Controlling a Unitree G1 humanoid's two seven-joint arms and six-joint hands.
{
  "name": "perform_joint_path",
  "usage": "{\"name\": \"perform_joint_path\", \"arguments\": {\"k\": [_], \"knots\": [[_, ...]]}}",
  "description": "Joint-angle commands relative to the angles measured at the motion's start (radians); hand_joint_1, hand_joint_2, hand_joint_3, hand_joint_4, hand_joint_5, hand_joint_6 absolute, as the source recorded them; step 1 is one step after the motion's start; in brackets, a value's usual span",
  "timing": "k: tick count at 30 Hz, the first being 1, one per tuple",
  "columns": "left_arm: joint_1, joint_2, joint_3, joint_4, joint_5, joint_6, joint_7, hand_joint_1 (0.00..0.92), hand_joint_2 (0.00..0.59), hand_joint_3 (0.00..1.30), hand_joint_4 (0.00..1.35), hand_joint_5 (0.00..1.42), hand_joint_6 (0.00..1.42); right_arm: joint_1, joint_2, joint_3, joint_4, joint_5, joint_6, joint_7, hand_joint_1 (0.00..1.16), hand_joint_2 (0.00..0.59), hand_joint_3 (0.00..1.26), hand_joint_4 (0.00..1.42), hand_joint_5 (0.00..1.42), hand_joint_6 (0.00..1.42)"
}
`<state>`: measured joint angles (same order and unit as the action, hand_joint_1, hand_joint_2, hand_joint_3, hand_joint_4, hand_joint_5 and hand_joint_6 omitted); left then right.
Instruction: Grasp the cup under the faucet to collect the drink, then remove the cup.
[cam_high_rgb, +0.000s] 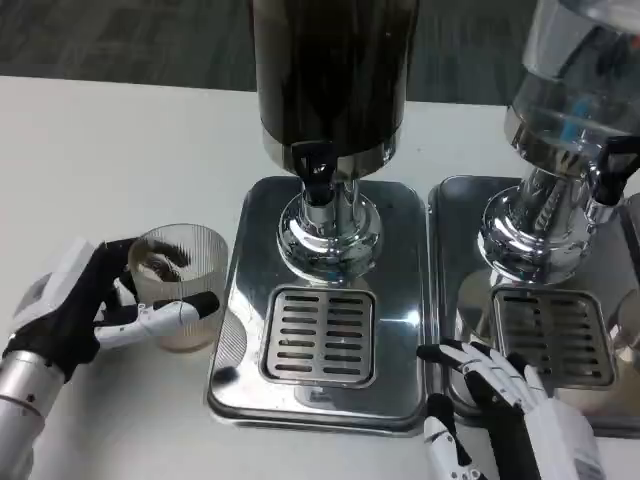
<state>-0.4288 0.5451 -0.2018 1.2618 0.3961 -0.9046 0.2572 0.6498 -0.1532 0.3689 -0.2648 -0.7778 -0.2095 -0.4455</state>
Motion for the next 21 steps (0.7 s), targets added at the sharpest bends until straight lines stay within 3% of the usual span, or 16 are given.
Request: {"name": "perform_joint_path", "arguments": {"k": [1, 8, 15, 21], "knots": [[0.024, 0.001, 0.003, -0.021, 0.008, -0.036, 0.012, 0.405, 0.103, 0.60, 0.67, 0.93, 1.23, 0.003, 0.002, 0.002, -0.009, 0.009, 0.002, 0.009, 0.20, 0.499, 0.32, 0.20, 0.12, 0.02], [0.051, 0.024, 0.019, -0.047, 0.008, -0.076, 0.051, 0.394, 0.091, 0.62, 0.68, 0.95, 1.26, 0.003, 0.008, 0.007, -0.010, 0.010, -0.001, 0.010, 0.20, 0.499, 0.31, 0.20, 0.12, 0.01], [0.072, 0.039, 0.074, -0.084, -0.022, -0.141, 0.051, 0.394, 0.087, 0.63, 0.69, 0.96, 1.28, -0.007, 0.009, 0.010, -0.005, 0.013, -0.003, 0.013, 0.20, 0.499, 0.31, 0.20, 0.12, 0.00], [0.063, 0.031, 0.101, -0.110, -0.020, -0.177, 0.038, 0.400, 0.083, 0.64, 0.70, 0.96, 1.28, -0.007, 0.007, 0.011, -0.006, 0.014, -0.005, 0.012, 0.20, 0.499, 0.30, 0.20, 0.12, 0.00]]}}
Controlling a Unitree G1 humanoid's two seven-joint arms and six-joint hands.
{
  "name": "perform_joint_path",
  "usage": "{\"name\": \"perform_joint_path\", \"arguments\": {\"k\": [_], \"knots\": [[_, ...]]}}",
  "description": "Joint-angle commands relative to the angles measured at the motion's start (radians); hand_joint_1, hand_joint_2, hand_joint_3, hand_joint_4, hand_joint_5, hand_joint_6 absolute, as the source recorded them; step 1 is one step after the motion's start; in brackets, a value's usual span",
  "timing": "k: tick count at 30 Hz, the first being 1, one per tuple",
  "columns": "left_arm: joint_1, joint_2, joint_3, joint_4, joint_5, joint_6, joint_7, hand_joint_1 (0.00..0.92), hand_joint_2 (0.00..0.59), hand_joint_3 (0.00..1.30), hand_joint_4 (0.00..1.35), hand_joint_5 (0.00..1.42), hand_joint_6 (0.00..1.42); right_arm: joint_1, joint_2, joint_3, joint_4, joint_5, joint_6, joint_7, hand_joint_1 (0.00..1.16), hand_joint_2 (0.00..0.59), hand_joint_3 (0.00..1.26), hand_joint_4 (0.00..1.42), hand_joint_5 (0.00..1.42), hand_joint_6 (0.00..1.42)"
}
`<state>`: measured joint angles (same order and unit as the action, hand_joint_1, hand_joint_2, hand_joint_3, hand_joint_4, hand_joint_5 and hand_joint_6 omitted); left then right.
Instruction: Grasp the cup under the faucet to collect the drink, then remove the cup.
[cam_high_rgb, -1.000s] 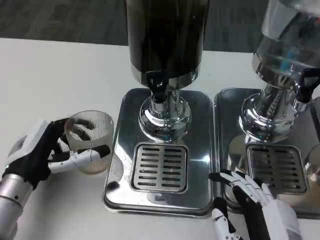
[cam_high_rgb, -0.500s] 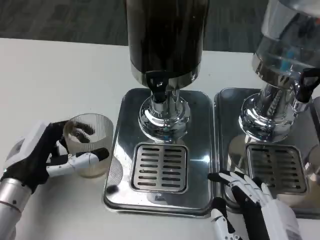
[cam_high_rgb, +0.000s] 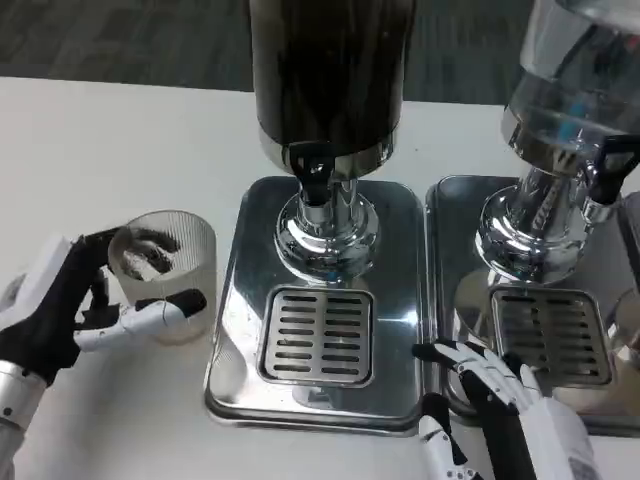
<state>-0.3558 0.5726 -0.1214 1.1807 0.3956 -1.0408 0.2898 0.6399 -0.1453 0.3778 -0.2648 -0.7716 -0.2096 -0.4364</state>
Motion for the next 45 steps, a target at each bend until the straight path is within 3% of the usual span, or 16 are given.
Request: {"name": "perform_joint_path", "arguments": {"k": [1, 17, 28, 34, 40, 45], "knots": [[-0.013, 0.001, 0.021, -0.033, -0.018, -0.044, 0.004, 0.401, 0.083, 0.64, 0.70, 0.96, 1.28, 0.003, -0.001, 0.002, -0.006, 0.007, -0.003, 0.003, 0.20, 0.499, 0.30, 0.20, 0.12, 0.00], [-0.110, -0.100, -0.091, -0.013, 0.077, 0.004, -0.030, 0.402, 0.081, 0.64, 0.70, 0.96, 1.27, 0.052, 0.020, 0.010, -0.038, -0.007, -0.004, -0.030, 0.21, 0.508, 0.30, 0.20, 0.12, 0.00], [-0.151, -0.139, -0.158, 0.002, 0.129, 0.040, -0.052, 0.397, 0.083, 0.64, 0.70, 0.94, 1.26, 0.079, 0.027, 0.015, -0.045, -0.012, -0.004, -0.046, 0.21, 0.509, 0.30, 0.20, 0.12, 0.00], [-0.166, -0.146, -0.184, 0.000, 0.134, 0.046, -0.069, 0.343, 0.091, 0.58, 0.64, 0.88, 1.19, 0.084, 0.028, 0.016, -0.045, -0.009, -0.002, -0.047, 0.21, 0.509, 0.30, 0.20, 0.12, 0.01], [-0.156, -0.132, -0.186, -0.006, 0.132, 0.040, -0.083, 0.234, 0.062, 0.51, 0.58, 0.81, 1.18, 0.068, 0.028, 0.019, -0.041, -0.005, 0.000, -0.035, 0.21, 0.509, 0.30, 0.19, 0.12, 0.01], [-0.147, -0.115, -0.182, -0.015, 0.130, 0.030, -0.082, 0.195, 0.048, 0.48, 0.53, 0.76, 1.14, 0.051, 0.024, 0.019, -0.038, 0.003, 0.002, -0.022, 0.21, 0.509, 0.30, 0.19, 0.12, 0.04]]}}
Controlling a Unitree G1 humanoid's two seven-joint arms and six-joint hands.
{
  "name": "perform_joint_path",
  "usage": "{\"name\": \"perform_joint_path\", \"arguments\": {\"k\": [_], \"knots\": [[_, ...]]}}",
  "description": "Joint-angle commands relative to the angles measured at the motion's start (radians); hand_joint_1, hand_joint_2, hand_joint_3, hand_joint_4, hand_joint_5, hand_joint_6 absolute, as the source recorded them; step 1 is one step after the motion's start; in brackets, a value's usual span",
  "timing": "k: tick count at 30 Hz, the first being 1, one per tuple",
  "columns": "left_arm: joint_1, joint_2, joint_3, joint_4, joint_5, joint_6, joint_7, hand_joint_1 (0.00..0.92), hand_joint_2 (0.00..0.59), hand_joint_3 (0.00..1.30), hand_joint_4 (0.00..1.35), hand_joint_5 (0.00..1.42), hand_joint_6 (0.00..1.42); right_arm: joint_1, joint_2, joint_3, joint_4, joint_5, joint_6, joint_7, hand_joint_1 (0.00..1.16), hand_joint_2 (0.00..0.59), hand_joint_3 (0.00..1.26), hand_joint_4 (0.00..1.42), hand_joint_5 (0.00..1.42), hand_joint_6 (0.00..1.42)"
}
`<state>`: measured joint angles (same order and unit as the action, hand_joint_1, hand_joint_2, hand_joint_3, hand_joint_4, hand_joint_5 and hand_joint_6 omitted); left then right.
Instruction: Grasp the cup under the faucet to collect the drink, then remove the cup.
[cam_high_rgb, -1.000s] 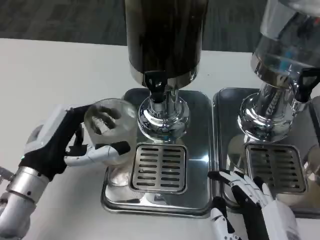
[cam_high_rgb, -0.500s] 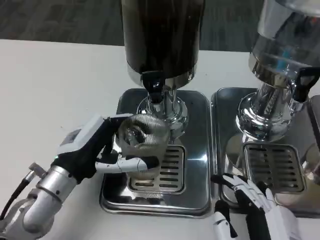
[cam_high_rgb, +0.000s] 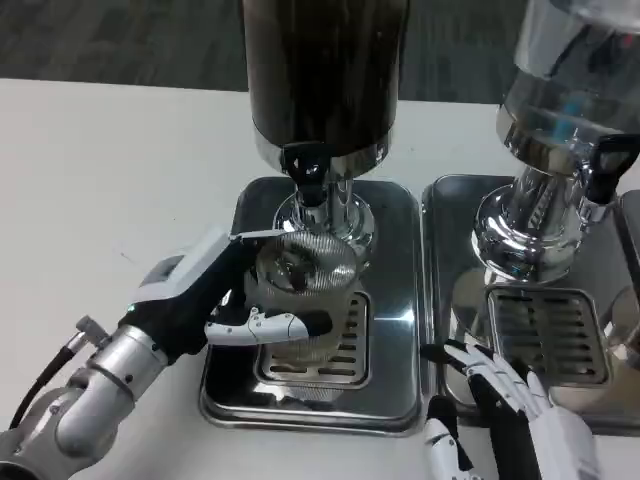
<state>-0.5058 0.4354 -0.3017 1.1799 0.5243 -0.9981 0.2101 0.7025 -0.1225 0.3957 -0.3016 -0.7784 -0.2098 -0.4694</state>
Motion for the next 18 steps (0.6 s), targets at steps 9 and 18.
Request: {"name": "perform_joint_path", "arguments": {"k": [9, 18], "knots": [[0.028, 0.055, 0.013, -0.045, 0.002, -0.029, 0.023, 0.155, 0.031, 0.40, 0.31, 0.48, 0.74, -0.021, -0.003, 0.001, -0.003, 0.016, 0.001, 0.025, 0.21, 0.509, 0.30, 0.19, 0.13, 0.07], [0.023, 0.079, -0.017, -0.069, 0.029, 0.012, -0.011, 0.085, 0.002, 0.24, 0.00, 0.00, 0.17, -0.012, -0.006, -0.004, -0.015, 0.030, 0.006, 0.039, 0.21, 0.509, 0.30, 0.19, 0.15, 0.07]]}}
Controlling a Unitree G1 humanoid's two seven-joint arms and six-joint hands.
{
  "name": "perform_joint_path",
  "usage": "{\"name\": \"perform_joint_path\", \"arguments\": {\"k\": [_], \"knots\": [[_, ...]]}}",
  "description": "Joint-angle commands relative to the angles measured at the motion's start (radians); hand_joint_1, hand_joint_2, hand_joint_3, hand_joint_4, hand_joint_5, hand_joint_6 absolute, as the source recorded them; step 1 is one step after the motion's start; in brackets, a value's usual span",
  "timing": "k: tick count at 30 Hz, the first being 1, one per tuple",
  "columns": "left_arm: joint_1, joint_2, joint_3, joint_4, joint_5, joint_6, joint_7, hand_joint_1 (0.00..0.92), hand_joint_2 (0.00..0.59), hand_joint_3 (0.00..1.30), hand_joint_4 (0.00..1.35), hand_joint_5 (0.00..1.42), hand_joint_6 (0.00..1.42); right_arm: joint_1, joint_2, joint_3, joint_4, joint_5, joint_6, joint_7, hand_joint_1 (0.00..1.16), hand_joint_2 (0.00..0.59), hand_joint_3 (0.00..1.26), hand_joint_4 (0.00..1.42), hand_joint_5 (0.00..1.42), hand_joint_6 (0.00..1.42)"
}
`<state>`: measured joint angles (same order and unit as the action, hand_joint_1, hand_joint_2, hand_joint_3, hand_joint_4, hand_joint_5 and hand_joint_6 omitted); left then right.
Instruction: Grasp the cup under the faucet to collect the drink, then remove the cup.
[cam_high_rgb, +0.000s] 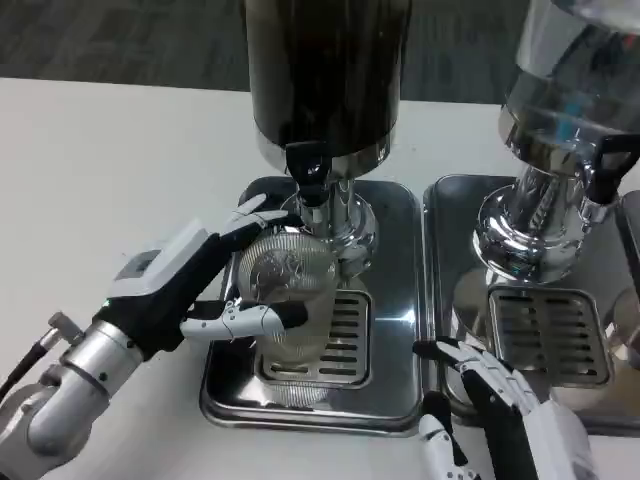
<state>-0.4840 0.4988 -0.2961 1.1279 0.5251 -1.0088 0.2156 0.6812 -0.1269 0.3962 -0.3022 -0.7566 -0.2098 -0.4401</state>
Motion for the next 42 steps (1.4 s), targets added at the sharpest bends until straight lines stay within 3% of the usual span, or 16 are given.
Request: {"name": "perform_joint_path", "arguments": {"k": [1, 6, 16, 23, 35, 39, 41, 42], "knots": [[0.001, 0.016, -0.028, -0.021, 0.035, 0.031, -0.019, 0.075, 0.001, 0.24, 0.00, 0.00, 0.14, 0.012, -0.003, -0.006, -0.016, 0.008, 0.006, 0.012, 0.21, 0.509, 0.30, 0.19, 0.15, 0.08], [0.000, 0.019, -0.047, -0.027, 0.051, 0.054, -0.030, 0.062, 0.000, 0.20, 0.00, 0.00, 0.04, 0.018, -0.003, -0.010, -0.021, 0.016, 0.005, 0.022, 0.21, 0.509, 0.30, 0.19, 0.16, 0.09], [0.015, 0.023, -0.057, -0.062, 0.065, 0.063, 0.002, 0.057, 0.004, 0.15, 0.00, 0.00, 0.01, 0.020, -0.005, -0.011, -0.022, 0.018, 0.006, 0.037, 0.21, 0.509, 0.31, 0.19, 0.17, 0.09], [0.078, 0.064, -0.008, -0.151, 0.050, 0.027, 0.057, 0.060, 0.007, 0.13, 0.00, 0.00, 0.01, 0.019, -0.004, -0.009, -0.024, 0.021, 0.006, 0.045, 0.21, 0.509, 0.32, 0.19, 0.17, 0.09], [0.195, 0.127, 0.114, -0.297, -0.029, 0.010, 0.050, 0.060, 0.013, 0.13, 0.00, 0.00, 0.02, 0.009, -0.004, -0.014, -0.020, 0.036, 0.004, 0.058, 0.21, 0.509, 0.32, 0.19, 0.17, 0.09], [0.249, 0.144, 0.175, -0.342, -0.132, -0.044, 0.009, 0.040, 0.035, 0.13, 0.00, 0.00, 0.11, 0.004, -0.004, -0.016, -0.020, 0.036, 0.002, 0.059, 0.21, 0.509, 0.32, 0.19, 0.17, 0.09], [0.256, 0.154, 0.203, -0.350, -0.269, -0.076, -0.080, 0.012, 0.070, 0.14, 0.01, 0.04, 0.17, -0.006, -0.002, -0.014, -0.014, 0.038, 0.001, 0.063, 0.21, 0.509, 0.32, 0.19, 0.17, 0.09], [0.251, 0.159, 0.210, -0.357, -0.398, -0.078, -0.181, 0.002, 0.083, 0.15, 0.03, 0.07, 0.21, -0.013, -0.002, -0.014, -0.010, 0.039, 0.001, 0.063, 0.21, 0.509, 0.32, 0.19, 0.17, 0.09]]}}
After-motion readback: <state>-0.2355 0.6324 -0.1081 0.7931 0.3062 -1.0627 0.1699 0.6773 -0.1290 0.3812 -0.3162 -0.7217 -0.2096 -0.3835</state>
